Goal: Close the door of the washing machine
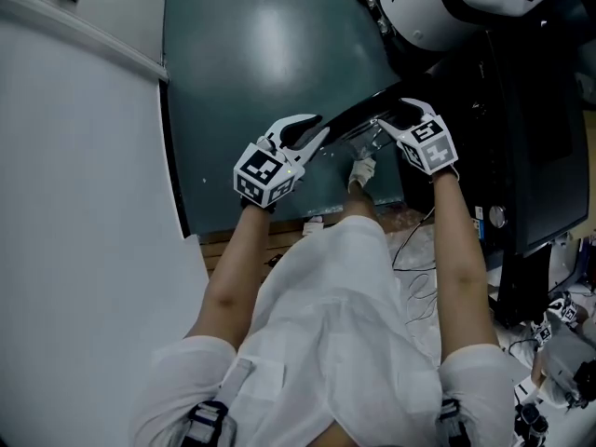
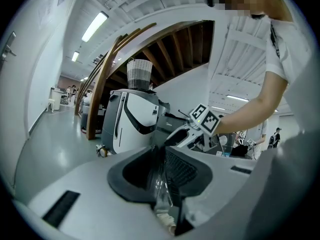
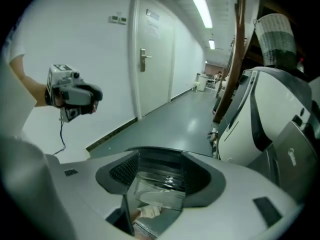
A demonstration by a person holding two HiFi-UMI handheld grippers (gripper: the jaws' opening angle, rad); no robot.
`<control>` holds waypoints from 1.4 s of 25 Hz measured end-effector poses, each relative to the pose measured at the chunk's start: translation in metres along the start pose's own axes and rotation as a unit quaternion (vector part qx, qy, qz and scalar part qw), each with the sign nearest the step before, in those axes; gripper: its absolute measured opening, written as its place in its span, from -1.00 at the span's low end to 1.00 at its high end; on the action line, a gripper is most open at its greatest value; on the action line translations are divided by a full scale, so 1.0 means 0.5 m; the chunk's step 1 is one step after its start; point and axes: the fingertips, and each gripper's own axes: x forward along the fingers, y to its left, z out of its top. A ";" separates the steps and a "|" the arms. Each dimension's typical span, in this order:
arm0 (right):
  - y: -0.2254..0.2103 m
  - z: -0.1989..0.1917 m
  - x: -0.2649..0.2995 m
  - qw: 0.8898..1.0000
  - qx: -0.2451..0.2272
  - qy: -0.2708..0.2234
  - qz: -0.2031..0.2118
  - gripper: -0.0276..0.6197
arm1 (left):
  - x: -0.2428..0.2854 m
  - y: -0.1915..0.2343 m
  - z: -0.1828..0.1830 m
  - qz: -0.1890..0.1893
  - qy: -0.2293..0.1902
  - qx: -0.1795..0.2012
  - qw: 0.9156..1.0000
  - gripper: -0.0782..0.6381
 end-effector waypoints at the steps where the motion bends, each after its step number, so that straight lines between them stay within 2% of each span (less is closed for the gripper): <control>1: 0.002 0.000 -0.019 1.000 0.017 -0.016 -0.005 -0.05 | 0.008 0.000 -0.012 -0.001 0.009 0.003 1.000 -0.54; 6: 0.009 -0.005 -0.115 0.991 0.088 -0.100 -0.025 -0.05 | 0.082 0.026 -0.105 -0.011 0.084 0.015 0.996 -0.26; 12: -0.006 -0.033 -0.195 0.976 0.129 -0.166 -0.049 -0.06 | 0.188 0.043 -0.180 -0.023 0.147 0.039 0.988 -0.17; 17: -0.008 -0.077 -0.239 0.969 0.147 -0.189 -0.063 -0.08 | 0.261 0.052 -0.215 -0.027 0.192 0.056 0.979 -0.10; 23: -0.012 -0.140 -0.294 0.966 0.150 -0.196 -0.078 -0.10 | 0.310 0.039 -0.229 -0.024 0.216 0.076 0.973 -0.06; 27: -0.017 -0.184 -0.335 0.960 0.168 -0.202 -0.096 -0.11 | 0.312 0.032 -0.230 -0.015 0.215 0.065 0.974 -0.05; 35: -0.022 -0.224 -0.435 0.936 0.197 -0.245 -0.159 -0.13 | 0.308 -0.035 -0.241 -0.031 0.205 0.049 0.977 -0.05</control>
